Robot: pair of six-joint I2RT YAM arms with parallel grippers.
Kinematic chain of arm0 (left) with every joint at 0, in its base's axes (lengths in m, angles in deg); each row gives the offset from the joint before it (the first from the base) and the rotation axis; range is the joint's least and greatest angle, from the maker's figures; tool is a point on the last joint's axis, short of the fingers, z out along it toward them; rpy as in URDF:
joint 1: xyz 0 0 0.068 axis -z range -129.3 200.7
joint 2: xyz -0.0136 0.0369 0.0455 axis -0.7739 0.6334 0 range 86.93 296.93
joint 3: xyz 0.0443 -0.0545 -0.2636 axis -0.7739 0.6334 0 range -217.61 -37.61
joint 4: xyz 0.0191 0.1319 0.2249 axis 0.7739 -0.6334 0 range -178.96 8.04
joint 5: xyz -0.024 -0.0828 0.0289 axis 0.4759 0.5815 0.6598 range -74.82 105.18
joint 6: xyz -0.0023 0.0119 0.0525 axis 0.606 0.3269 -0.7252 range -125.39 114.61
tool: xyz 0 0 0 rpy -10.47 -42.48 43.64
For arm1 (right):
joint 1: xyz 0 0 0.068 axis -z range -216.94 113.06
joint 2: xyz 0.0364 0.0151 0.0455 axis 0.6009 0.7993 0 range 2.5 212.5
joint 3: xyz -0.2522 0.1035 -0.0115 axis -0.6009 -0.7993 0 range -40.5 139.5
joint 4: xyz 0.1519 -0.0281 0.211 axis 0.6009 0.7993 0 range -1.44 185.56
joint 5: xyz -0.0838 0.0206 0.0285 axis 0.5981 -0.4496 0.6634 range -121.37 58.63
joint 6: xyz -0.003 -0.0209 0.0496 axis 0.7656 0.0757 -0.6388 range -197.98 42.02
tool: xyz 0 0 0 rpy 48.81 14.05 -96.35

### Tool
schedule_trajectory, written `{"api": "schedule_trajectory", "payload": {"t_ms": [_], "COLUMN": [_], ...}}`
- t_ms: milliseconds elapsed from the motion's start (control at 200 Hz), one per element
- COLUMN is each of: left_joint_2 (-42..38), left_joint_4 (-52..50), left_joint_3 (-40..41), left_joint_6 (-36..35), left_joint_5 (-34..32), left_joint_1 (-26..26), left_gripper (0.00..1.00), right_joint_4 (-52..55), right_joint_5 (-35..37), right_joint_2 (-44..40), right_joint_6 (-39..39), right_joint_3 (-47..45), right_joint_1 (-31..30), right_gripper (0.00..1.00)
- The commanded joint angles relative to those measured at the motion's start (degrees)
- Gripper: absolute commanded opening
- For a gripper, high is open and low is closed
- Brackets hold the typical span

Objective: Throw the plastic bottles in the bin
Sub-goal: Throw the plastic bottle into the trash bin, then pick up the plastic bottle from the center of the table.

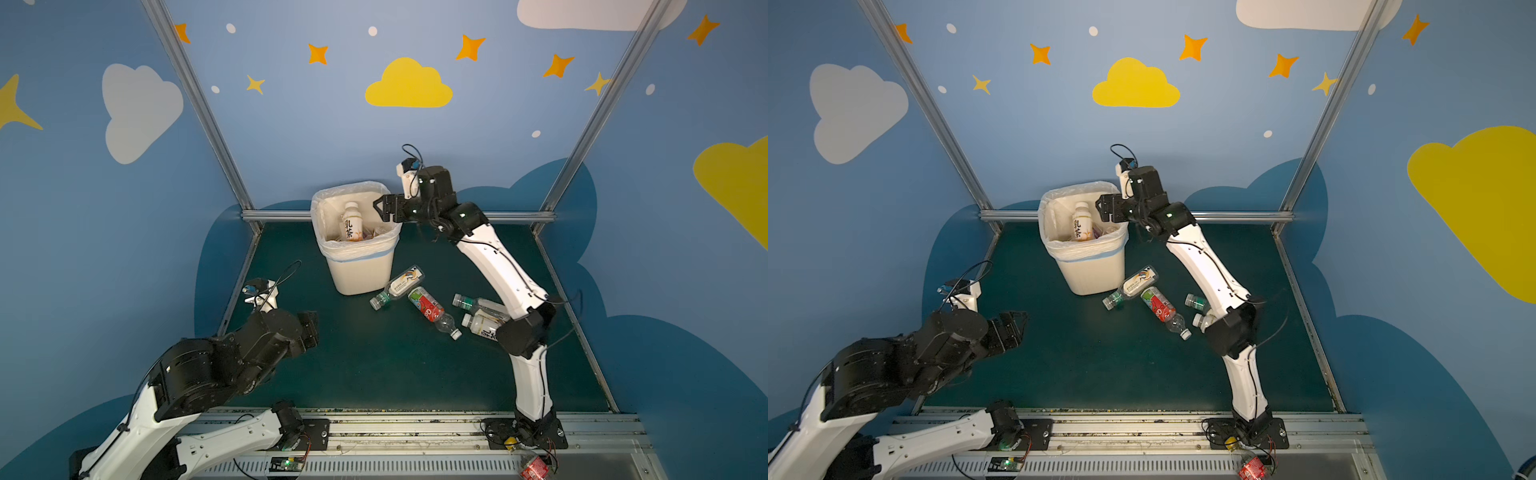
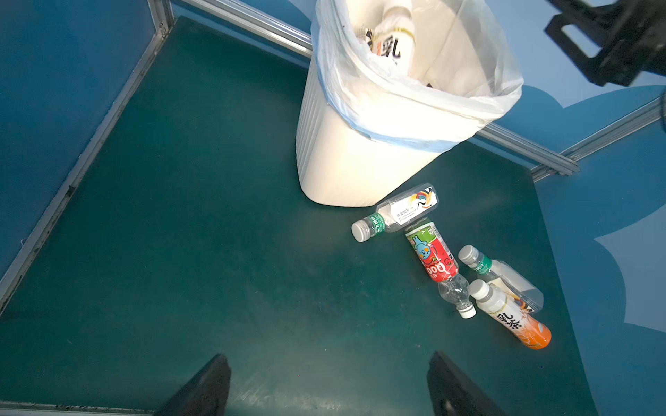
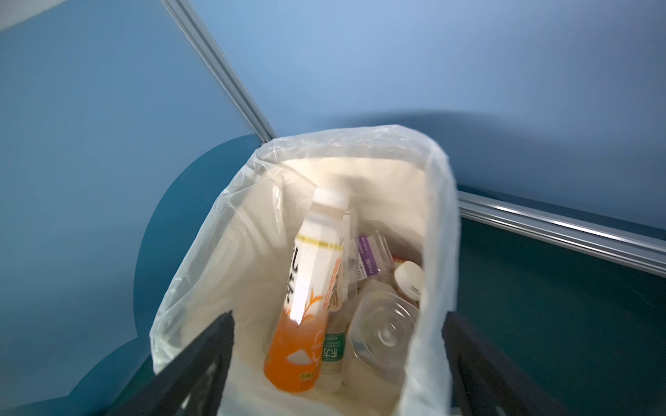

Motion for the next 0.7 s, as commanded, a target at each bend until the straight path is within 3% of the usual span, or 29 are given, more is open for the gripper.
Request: {"api": "schedule_trajectory", "payload": {"t_ms": [0,310,541,696], "left_joint_2": [1.5,13.0,22.6,29.0], "left_joint_4": [1.9,11.5,18.2,22.4], "left_joint_3": [1.7,5.3,6.2,5.9], "left_joint_6": [-2.1,-10.0,-12.9,-16.3], "left_joint_5": [2.1,17.1,29.2,31.2], "left_joint_1": [-0.4,-3.8,-8.1,-9.6], "left_gripper": [0.83,0.79,0.79,0.78], "right_joint_4": [-7.1,14.5,36.3,36.5], "right_joint_5": [0.8,-0.8,4.3,2.3], "right_joint_2": [-14.2,-32.6,-37.8,-41.5], "right_joint_6": [-1.4,0.2,4.8,4.2], "right_joint_3": [-4.9,-22.9,-32.2,-42.1], "right_joint_1": [3.2,11.5,13.2,14.2], "right_gripper": [0.91,0.87,0.87,0.87]}}
